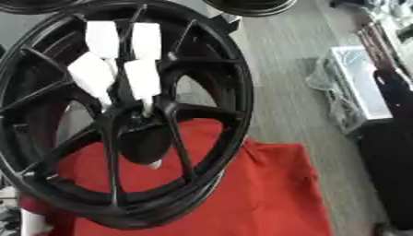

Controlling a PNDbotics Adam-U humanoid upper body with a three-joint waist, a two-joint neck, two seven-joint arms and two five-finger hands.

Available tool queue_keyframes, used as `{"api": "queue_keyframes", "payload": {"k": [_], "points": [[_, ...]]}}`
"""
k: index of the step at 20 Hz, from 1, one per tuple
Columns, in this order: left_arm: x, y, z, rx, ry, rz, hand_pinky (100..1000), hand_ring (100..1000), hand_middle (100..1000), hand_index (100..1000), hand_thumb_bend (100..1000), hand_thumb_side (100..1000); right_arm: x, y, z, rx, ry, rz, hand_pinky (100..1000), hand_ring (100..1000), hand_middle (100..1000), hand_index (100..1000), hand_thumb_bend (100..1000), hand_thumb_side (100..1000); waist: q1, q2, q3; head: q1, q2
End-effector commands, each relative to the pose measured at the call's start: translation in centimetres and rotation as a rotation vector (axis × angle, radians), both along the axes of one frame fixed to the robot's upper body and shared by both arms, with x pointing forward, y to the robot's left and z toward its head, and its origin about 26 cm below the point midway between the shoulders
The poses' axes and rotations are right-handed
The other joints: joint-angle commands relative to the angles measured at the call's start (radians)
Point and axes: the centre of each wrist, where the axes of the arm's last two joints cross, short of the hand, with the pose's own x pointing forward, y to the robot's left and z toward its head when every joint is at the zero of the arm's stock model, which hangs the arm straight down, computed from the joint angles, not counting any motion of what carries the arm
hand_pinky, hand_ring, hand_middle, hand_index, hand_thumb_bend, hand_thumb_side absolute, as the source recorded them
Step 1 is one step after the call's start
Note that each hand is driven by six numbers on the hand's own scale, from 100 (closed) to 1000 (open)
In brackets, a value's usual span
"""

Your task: Pull the pin out of the wheel hub.

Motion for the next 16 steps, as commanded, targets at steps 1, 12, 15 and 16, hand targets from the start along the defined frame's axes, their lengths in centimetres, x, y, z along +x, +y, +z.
{"api": "queue_keyframes", "payload": {"k": [1,12,15,16], "points": [[0.0,0.4,0.8,0.032,-0.013,-0.008,802,901,849,831,233,891,-0.6,0.7,1.6,-0.205,0.003,-0.019,820,720,690,770,610,246,0.0,-0.024,0.001,-0.007,-0.002],[0.0,0.5,0.7,0.045,0.002,-0.015,803,902,850,830,232,892,0.8,3.0,3.0,-0.542,0.105,0.047,845,773,743,816,623,237,-0.015,-0.038,0.007,-0.006,-0.002],[0.0,0.5,0.7,0.047,0.005,-0.017,803,903,850,830,231,891,1.9,3.7,2.7,-0.585,0.141,0.074,860,791,754,825,631,222,-0.014,-0.041,0.006,-0.007,-0.002],[0.0,0.5,0.6,0.047,0.006,-0.017,803,903,850,830,231,892,2.2,3.9,2.6,-0.6,0.151,0.083,862,794,756,826,632,218,-0.014,-0.042,0.005,-0.007,-0.002]]}}
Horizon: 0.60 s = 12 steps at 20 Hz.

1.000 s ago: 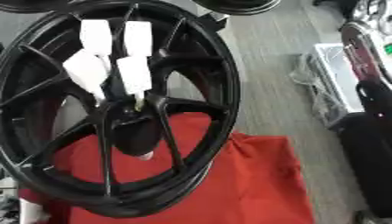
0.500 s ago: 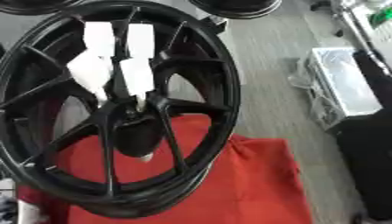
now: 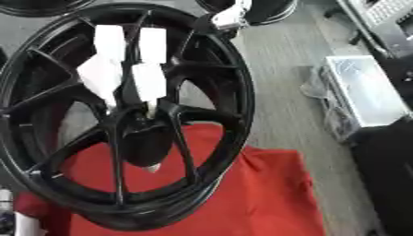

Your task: Pull the pin out of the wheel hub.

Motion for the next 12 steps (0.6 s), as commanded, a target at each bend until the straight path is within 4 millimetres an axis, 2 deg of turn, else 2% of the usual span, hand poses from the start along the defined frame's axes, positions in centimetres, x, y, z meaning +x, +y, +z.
{"api": "queue_keyframes", "payload": {"k": [1,7,12], "points": [[-0.1,0.6,0.7,0.034,-0.011,-0.001,803,903,850,830,231,892,0.8,0.3,0.2,-0.058,0.017,0.005,865,799,758,829,633,212,0.006,-0.027,-0.003,-0.003,-0.002],[-0.4,1.0,0.3,0.032,0.003,0.021,803,904,850,829,231,893,3.0,1.7,-0.8,-0.106,0.1,0.051,876,808,765,836,614,181,0.009,-0.036,-0.023,0.004,-0.002],[-0.5,1.2,0.1,0.034,0.011,0.031,803,904,850,829,230,892,4.0,2.6,-1.1,-0.114,0.113,0.062,877,810,767,842,604,185,0.011,-0.043,-0.041,0.021,-0.002]]}}
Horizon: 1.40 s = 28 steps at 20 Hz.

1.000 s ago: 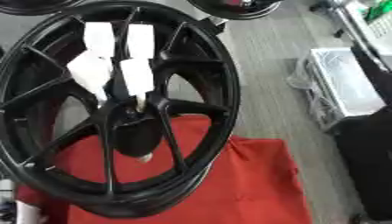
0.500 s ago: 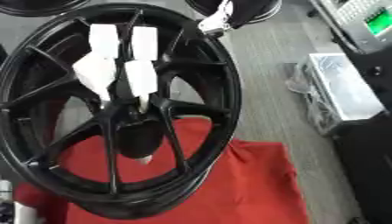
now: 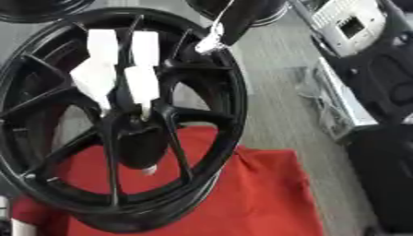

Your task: Pull the pin out of the wheel hub.

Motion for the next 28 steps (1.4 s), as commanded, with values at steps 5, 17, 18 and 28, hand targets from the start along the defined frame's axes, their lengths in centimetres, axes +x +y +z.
{"api": "queue_keyframes", "payload": {"k": [5,17,18,28], "points": [[-0.3,1.0,0.5,0.029,-0.007,0.032,803,905,851,829,230,893,1.1,1.4,0.2,0.035,-0.007,-0.029,879,808,764,840,602,178,0.007,-0.03,-0.018,0.023,-0.002],[-0.6,1.8,0.5,0.022,-0.011,0.084,803,905,847,827,227,889,1.8,3.8,-1.6,0.079,-0.008,-0.064,877,802,758,839,599,178,0.0,-0.033,-0.029,0.053,-0.002],[-0.5,1.8,0.5,0.021,-0.01,0.084,803,906,846,827,227,889,1.8,3.9,-1.7,0.08,-0.01,-0.065,877,802,757,838,598,178,0.0,-0.033,-0.029,0.053,-0.002],[-0.5,1.8,0.4,0.019,-0.005,0.089,804,907,845,827,226,891,1.8,5.0,-2.3,0.093,0.015,-0.086,877,797,752,837,555,167,-0.002,-0.027,-0.027,0.05,-0.002]]}}
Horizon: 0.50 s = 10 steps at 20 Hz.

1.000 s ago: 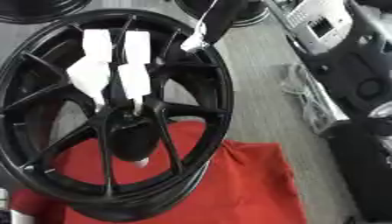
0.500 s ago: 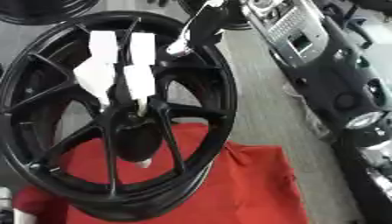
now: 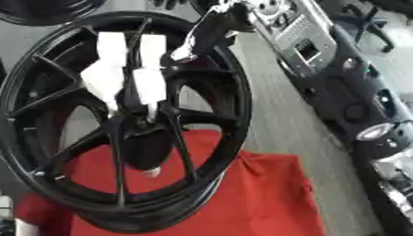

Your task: Pull the pin out of the wheel hub.

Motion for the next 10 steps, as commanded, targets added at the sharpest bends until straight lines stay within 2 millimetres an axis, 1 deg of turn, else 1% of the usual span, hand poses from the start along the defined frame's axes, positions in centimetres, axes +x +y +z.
{"api": "queue_keyframes", "payload": {"k": [1,10], "points": [[-0.06,0.69,0.98,0.032,-0.018,0.011,804,907,845,827,226,892,-0.06,-0.02,0.66,0.002,-0.017,-0.02,877,797,752,837,552,164,0.004,-0.015,0.003,-0.002,-0.002],[0.08,0.55,1.06,0.032,-0.019,0.005,805,906,844,825,225,894,0.3,0.52,0.31,-0.009,-0.018,-0.036,872,788,738,822,534,150,0.0,-0.003,0.023,-0.014,-0.002]]}}
